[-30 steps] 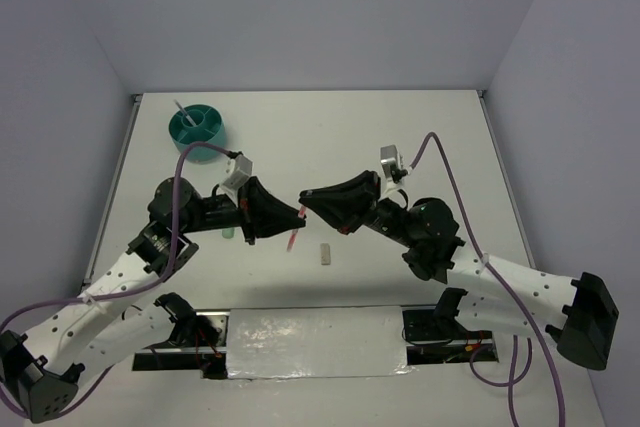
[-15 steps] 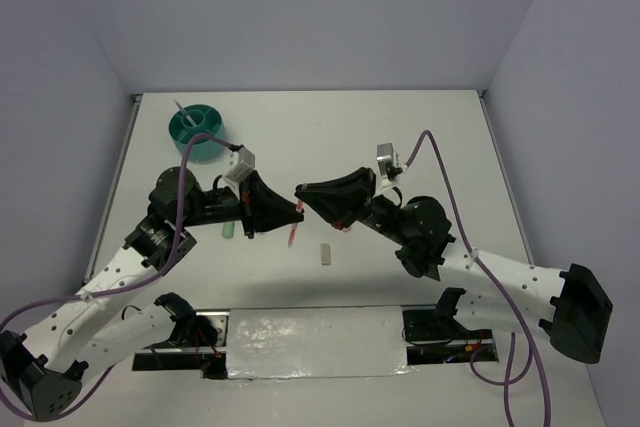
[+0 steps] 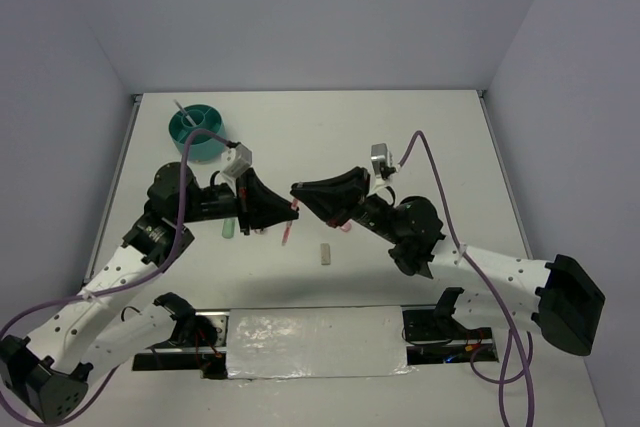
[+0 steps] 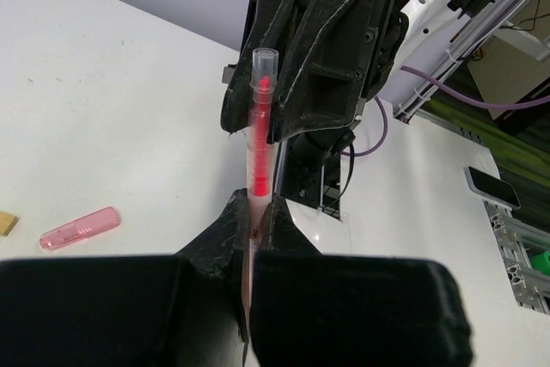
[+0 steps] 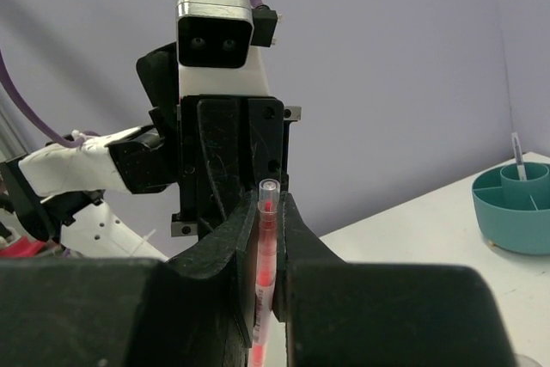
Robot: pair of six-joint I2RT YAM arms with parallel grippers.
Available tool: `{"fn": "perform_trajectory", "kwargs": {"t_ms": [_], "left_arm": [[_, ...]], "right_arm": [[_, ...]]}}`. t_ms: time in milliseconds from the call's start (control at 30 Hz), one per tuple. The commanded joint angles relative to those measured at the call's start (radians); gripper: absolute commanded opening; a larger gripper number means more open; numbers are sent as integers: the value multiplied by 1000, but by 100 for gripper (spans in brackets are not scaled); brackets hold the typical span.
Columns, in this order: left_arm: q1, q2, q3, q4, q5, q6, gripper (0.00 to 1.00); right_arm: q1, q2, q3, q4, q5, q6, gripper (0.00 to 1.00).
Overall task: Sort the stationery into containers
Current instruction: Close the pen cap on the pen, then place the pen in the storage box.
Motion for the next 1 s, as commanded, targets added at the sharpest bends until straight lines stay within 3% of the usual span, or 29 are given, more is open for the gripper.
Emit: {"fn": "perform_trajectory", "kwargs": {"t_ms": [0,33,67,133,167,200,333,467,500,567,633,667,833,967], "left_arm": [[-1,-15,135,413,-8,-31,0],[-6,-12,117,424,-12,-33,0],[-22,-16,94,421,-34,-11,0],[-49,-39,32,386,-83,35,0],[-70,-47,17,328,-140,85,0],[-79,-50,-15,308,-162,102,0],[-110,-37,-75,242,-300,173,0],[-116,-1,-91,217,-621,184,0],[-116,19,-86,226,-838,184,0],[-107,52,-59,244,-1118,176,0],[-67,132,-25,324,-1395,191,0],[4,167,19,355,-1457,190,0],[322,370,154,546,-1496,147,0],[460,551,278,629,-1446,147,0]], "right_arm": [[13,81,-59,-482,-145,-24,0],[1,46,-42,-498,-137,-16,2],[-5,25,1,-527,-137,-12,16],[-25,-45,59,-561,-136,-16,30],[-49,-65,137,-614,-131,-16,51],[-63,-82,183,-645,-128,-24,63],[-143,-134,444,-801,-154,-56,100],[-203,-196,532,-898,-143,-108,100],[-218,-241,527,-912,-128,-116,100],[-223,-291,476,-935,-55,-137,100],[-223,-358,388,-935,-2,-142,100],[-224,-377,357,-927,1,-140,100],[-224,-489,157,-878,10,-107,100],[-226,-519,87,-880,12,-120,100]]}}
